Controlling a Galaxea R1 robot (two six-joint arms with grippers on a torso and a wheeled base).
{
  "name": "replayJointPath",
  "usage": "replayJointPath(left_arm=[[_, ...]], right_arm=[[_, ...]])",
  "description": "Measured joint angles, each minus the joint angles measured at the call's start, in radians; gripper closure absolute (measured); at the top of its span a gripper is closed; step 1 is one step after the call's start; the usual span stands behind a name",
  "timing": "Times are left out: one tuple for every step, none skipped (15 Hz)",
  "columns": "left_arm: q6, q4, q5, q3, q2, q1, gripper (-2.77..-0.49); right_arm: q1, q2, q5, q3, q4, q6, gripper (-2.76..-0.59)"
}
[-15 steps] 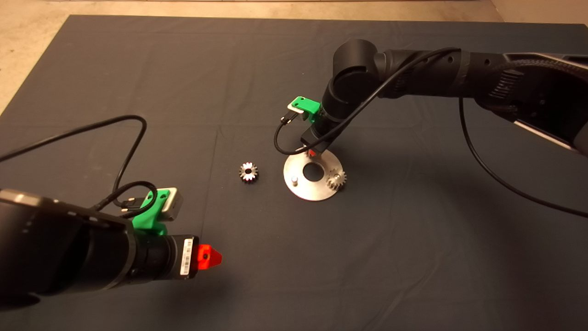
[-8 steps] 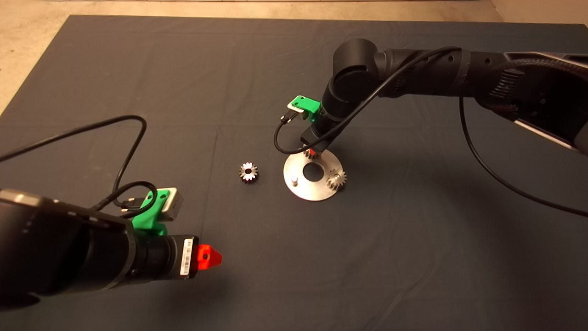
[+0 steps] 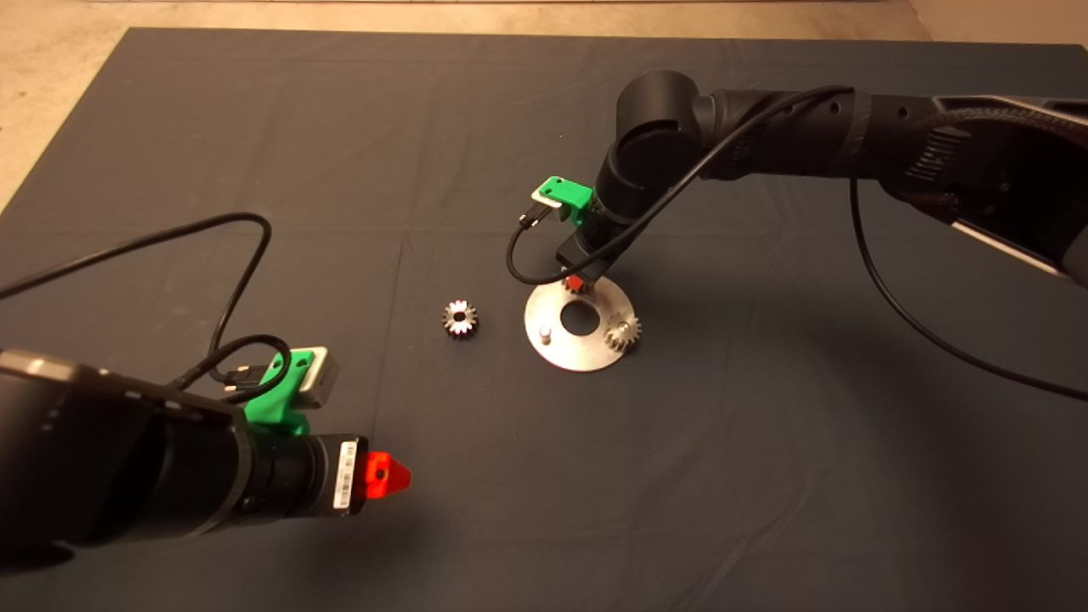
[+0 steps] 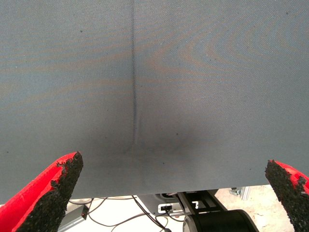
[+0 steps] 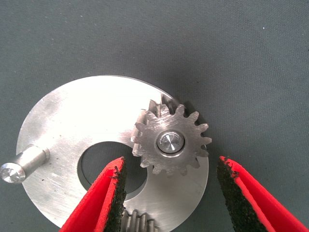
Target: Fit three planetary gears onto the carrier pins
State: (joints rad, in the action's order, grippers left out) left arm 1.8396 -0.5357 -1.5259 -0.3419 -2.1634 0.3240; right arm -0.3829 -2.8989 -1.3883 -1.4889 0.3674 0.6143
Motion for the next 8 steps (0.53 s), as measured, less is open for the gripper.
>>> replayJointPath(left_arm=[[0.000,0.000,0.000,0.000,0.000,0.000,-2.75],[0.000,0.000,0.000,0.000,0.000,0.000,-2.75],[0.000,0.000,0.000,0.000,0.000,0.000,-2.75],[0.000,0.000,0.000,0.000,0.000,0.000,-2.75],[0.000,0.000,0.000,0.000,0.000,0.000,-2.75],[0.000,0.000,0.000,0.000,0.000,0.000,-2.75],[0.000,0.000,0.000,0.000,0.000,0.000,-2.75],[0.000,0.000,0.000,0.000,0.000,0.000,-2.75]], right_arm=[[0.000,-0.001,0.001,0.000,0.000,0.000,-1.44],[0.000,-0.002,0.001,0.000,0.000,0.000,-1.49],[0.000,-0.003,0.002,0.001,0.000,0.000,-1.57],[0.000,-0.003,0.002,0.002,0.000,0.000,-1.62],[0.000,-0.003,0.002,0.003,0.000,0.002,-1.64],[0.000,-0.003,0.002,0.004,0.000,0.004,-1.75],[-0.001,-0.002,0.001,0.008,0.000,0.005,-1.78],[-0.006,-0.002,0.001,0.024,0.000,0.009,-1.78]])
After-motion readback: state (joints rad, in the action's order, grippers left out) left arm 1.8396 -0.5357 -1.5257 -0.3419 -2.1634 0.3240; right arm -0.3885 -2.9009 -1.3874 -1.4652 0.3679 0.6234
